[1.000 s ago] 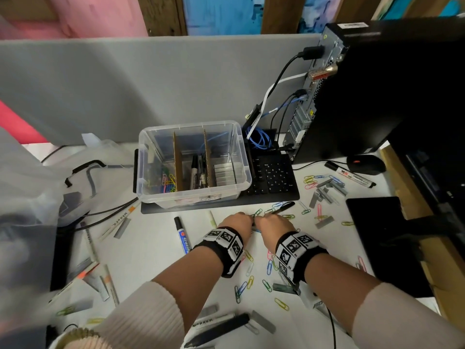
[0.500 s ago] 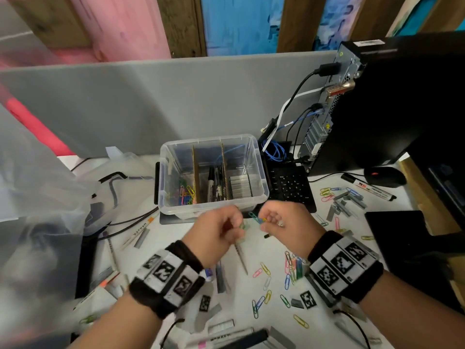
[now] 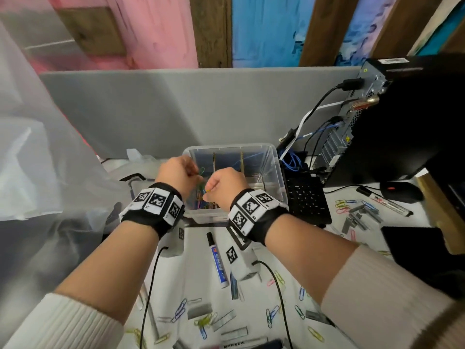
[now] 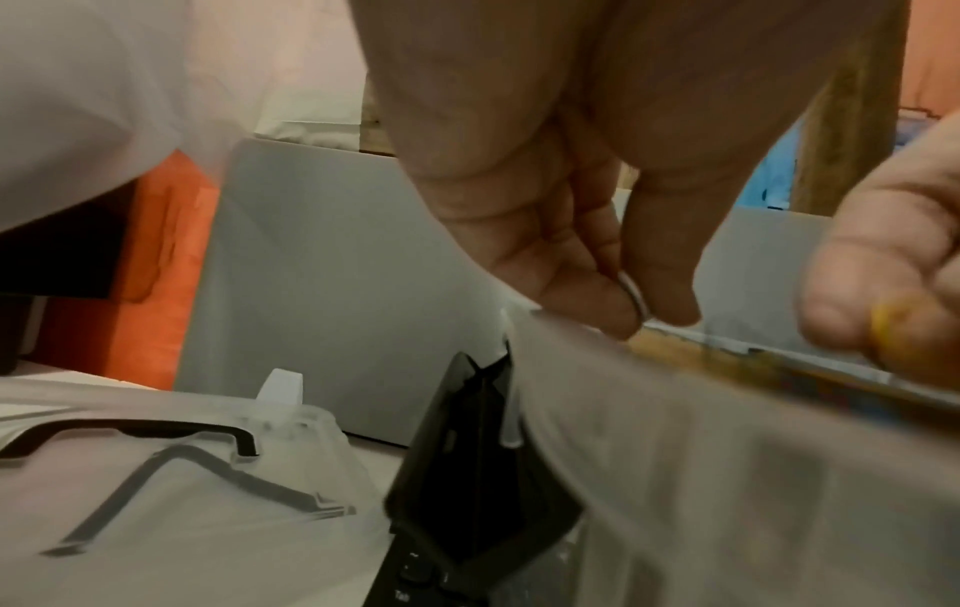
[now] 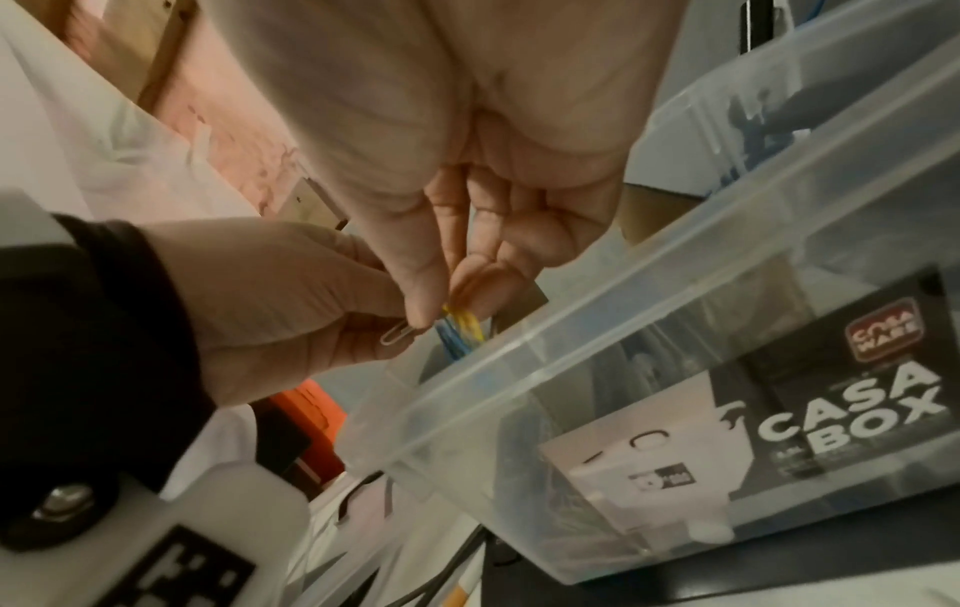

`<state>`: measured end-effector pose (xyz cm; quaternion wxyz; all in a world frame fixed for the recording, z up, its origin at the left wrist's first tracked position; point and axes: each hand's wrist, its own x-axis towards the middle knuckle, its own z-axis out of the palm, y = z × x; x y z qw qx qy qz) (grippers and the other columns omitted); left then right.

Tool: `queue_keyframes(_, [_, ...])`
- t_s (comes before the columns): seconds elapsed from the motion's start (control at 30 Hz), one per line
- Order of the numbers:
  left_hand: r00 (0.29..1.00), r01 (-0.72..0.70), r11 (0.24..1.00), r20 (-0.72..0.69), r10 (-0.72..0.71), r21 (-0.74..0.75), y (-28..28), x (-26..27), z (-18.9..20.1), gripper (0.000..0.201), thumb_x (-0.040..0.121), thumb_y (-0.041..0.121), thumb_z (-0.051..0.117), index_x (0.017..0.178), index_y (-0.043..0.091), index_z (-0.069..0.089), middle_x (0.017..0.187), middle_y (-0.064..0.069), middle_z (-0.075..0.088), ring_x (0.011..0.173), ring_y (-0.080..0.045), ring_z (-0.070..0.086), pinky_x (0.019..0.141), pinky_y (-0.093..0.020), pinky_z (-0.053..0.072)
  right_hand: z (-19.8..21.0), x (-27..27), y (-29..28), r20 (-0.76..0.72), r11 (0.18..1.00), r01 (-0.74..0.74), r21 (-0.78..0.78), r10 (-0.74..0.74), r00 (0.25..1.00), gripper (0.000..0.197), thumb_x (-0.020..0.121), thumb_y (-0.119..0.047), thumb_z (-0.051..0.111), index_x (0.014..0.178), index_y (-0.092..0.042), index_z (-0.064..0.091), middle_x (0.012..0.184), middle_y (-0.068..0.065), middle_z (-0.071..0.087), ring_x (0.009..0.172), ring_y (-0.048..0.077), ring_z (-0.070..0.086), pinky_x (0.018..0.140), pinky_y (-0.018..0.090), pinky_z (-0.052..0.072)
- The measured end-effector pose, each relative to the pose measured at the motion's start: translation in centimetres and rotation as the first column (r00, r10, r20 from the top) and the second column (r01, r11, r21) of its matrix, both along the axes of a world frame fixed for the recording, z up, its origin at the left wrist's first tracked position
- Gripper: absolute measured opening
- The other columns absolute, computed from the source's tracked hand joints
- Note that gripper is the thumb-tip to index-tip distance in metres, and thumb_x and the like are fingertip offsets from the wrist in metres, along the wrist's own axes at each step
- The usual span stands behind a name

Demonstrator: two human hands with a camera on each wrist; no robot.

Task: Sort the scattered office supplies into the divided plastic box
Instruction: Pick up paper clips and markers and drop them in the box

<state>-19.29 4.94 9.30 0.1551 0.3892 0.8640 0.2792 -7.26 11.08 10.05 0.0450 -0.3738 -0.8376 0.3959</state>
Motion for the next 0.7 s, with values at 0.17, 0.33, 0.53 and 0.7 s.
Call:
queue_keyframes(0.17, [1.000,-0.013,1.000,0.016,0.013,0.019,-0.2,-0.4,0.1,0.009,0.080,0.014,0.074,0.081,0.017,0.066,0.072,0.007,0.063,0.072,-0.012,0.061,0.070,-0.022,0.047,-0.3,0.3,0.5,-0.007,1.000,0.003,-0.005,-0.003,1.000,0.014,0.084,-0.012,0.067,0.094,-0.018,0.075,0.102,-0.001,0.071,0.098,0.017,0.063,0.093,0.028,0.049])
queue_keyframes(0.33, [0.994,0.038,0.982,0.090,-0.056,0.184,-0.7,0.6,0.6,0.014,0.082,0.008,0.071,0.077,0.017,0.061,0.076,-0.001,0.068,0.073,-0.015,0.065,0.077,-0.027,0.053,0.0,2.0,0.7,-0.110,1.000,-0.006,0.028,0.009,0.994,0.010,0.081,-0.010,0.069,0.087,-0.016,0.073,0.086,-0.003,0.071,0.084,0.011,0.065,0.086,0.024,0.051])
queue_keyframes(0.53, [0.933,0.262,0.899,0.144,-0.328,0.350,-1.7,4.8,1.3,0.010,0.079,0.023,0.070,0.076,0.026,0.061,0.072,0.006,0.065,0.070,-0.023,0.066,0.069,-0.044,0.057,1.3,6.8,1.7,-0.079,0.990,-0.136,0.048,0.140,0.987,0.003,0.079,-0.012,0.070,0.078,-0.013,0.068,0.075,0.003,0.070,0.068,0.012,0.066,0.069,0.022,0.052])
queue_keyframes(0.7, [0.826,0.483,0.828,0.165,-0.539,0.284,-2.4,9.5,0.6,0.013,0.084,0.016,0.069,0.078,0.024,0.060,0.077,0.007,0.064,0.066,-0.017,0.065,0.058,-0.027,0.053,1.3,11.6,2.2,0.210,0.982,-0.182,-0.041,0.186,0.960,0.009,0.081,-0.008,0.068,0.073,-0.012,0.068,0.050,-0.013,0.061,0.057,0.010,0.063,0.066,0.025,0.055])
